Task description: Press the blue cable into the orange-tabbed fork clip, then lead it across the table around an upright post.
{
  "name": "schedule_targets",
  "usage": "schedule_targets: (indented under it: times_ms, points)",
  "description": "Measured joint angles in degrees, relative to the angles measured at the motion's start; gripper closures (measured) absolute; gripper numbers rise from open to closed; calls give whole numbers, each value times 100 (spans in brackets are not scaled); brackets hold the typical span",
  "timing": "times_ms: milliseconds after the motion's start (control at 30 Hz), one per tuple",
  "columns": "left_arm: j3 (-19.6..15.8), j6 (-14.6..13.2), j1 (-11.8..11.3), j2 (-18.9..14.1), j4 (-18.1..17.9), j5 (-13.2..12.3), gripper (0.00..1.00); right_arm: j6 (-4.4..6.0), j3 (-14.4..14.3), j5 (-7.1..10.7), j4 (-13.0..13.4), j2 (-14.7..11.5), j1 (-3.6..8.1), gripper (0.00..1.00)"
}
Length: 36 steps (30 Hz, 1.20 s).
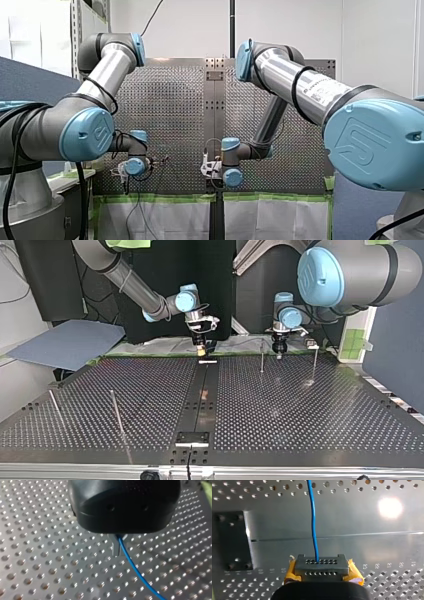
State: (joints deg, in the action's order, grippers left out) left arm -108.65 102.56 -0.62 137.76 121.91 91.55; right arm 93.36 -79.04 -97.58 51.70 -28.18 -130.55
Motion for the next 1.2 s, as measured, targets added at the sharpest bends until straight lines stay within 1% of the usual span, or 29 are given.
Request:
schedule_targets:
  times_ms: [100,300,533,700,733,767,800,833,867,900,933,967,1000,1033,1067,1100,1133,1167,1200]
  points:
    - [27,38,-64,0,21,-26,99,0,71,6,-6,0,41,100]
    - [34,81,-161,0,50,-95,99,6,191,17,-29,1,175,100]
    - [33,119,-220,0,50,-174,99,9,241,23,-44,4,333,100]
    - [33,94,-245,0,1,-274,99,3,242,57,-45,4,387,100]
    - [33,81,-247,0,-29,-309,95,2,242,73,-43,3,393,100]
    - [34,67,-249,1,-79,-366,77,2,242,85,-42,3,396,100]
    - [34,57,-250,2,-123,-413,77,1,243,97,-40,3,398,100]
    - [33,46,-251,2,-161,-460,62,1,243,109,-39,4,399,100]
    - [32,29,-253,1,-193,-504,55,1,243,127,-38,4,398,100]
    - [32,9,-255,2,-202,-517,55,-1,243,139,-38,4,399,100]
    - [32,-16,-257,3,-197,-514,46,-3,243,151,-39,4,400,100]
    - [31,-44,-258,4,-182,-495,41,-4,243,158,-40,5,400,100]
    - [31,-55,-259,3,-169,-471,41,-5,243,163,-41,5,401,100]
    - [31,-59,-261,3,-154,-452,36,-8,243,168,-43,5,402,100]
    - [31,-51,-265,3,-134,-439,27,-10,243,170,-43,5,401,100]
    - [30,-35,-269,2,-122,-444,27,-12,243,172,-44,5,400,100]
    - [30,-17,-274,2,-112,-461,24,-14,243,174,-44,5,398,100]
    - [30,-3,-282,1,-99,-503,7,-16,243,175,-45,6,395,100]
    - [30,0,-288,1,-86,-541,7,-19,243,176,-46,7,393,100]
